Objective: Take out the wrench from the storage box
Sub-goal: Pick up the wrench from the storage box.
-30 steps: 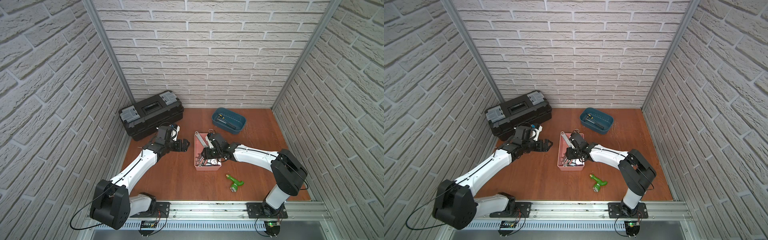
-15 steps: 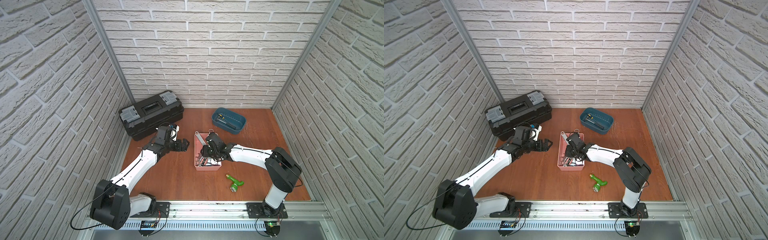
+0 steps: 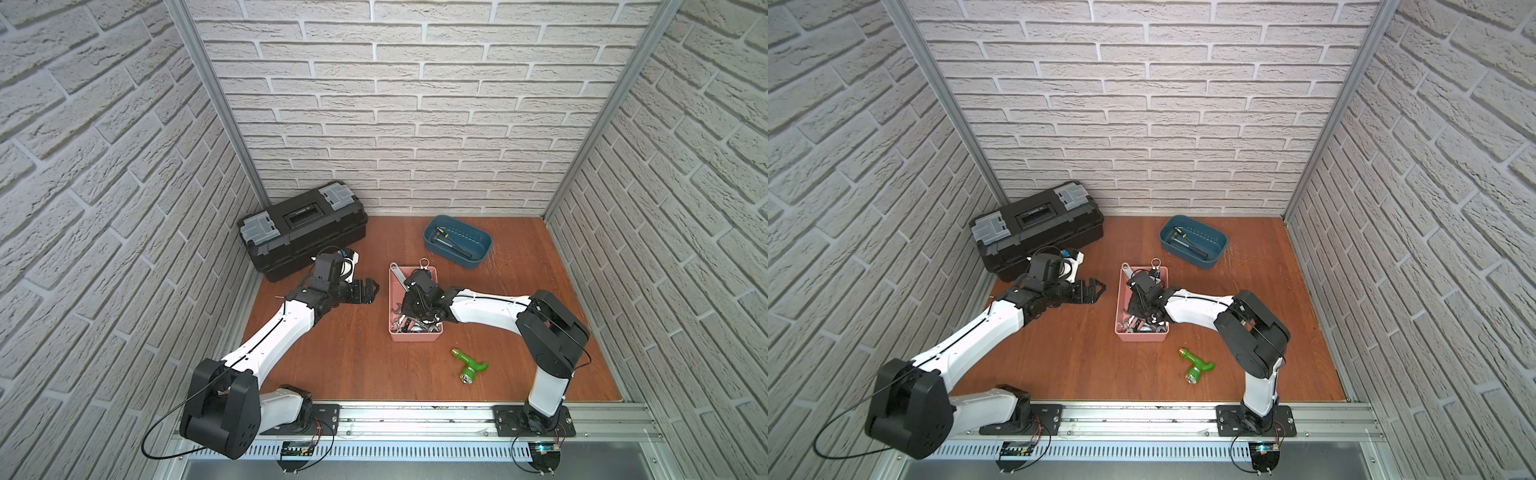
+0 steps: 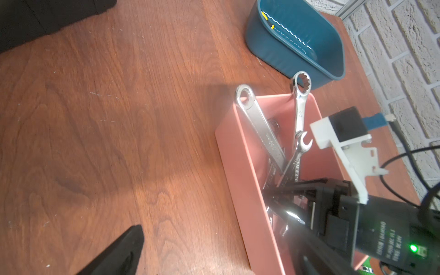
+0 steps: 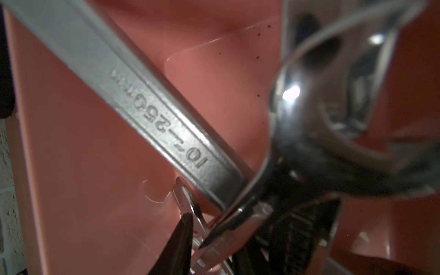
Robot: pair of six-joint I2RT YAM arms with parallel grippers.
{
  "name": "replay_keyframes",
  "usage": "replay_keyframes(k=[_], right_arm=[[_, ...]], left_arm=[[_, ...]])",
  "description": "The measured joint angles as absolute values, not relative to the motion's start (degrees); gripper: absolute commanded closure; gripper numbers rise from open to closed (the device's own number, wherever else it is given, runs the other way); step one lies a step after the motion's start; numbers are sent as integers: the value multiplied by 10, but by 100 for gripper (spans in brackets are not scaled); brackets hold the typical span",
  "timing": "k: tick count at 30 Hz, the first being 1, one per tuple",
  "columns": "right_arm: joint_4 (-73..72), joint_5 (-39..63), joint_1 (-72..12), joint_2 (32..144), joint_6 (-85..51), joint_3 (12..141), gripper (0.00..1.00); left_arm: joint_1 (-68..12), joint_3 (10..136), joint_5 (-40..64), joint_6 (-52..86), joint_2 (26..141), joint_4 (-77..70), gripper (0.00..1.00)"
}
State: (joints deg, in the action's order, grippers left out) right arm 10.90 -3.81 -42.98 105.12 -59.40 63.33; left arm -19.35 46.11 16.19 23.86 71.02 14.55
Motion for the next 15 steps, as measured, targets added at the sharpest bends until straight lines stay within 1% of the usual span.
replay_keyframes(k=[4,8,11,15], right_arm=[[106,-55,-430,1051,-596,641,86],[106,-69,-431,1051,-591,648,94],[113,-80,-435,1046,-587,649,97],[135,-93,-439,1024,-576,649,97]], left_arm=[[-192,461,164,240,710,145,2],[-192,461,168,241,711,140,2],[-192,461,170,242,714,136,2],[-192,461,173,243,715,132,2]])
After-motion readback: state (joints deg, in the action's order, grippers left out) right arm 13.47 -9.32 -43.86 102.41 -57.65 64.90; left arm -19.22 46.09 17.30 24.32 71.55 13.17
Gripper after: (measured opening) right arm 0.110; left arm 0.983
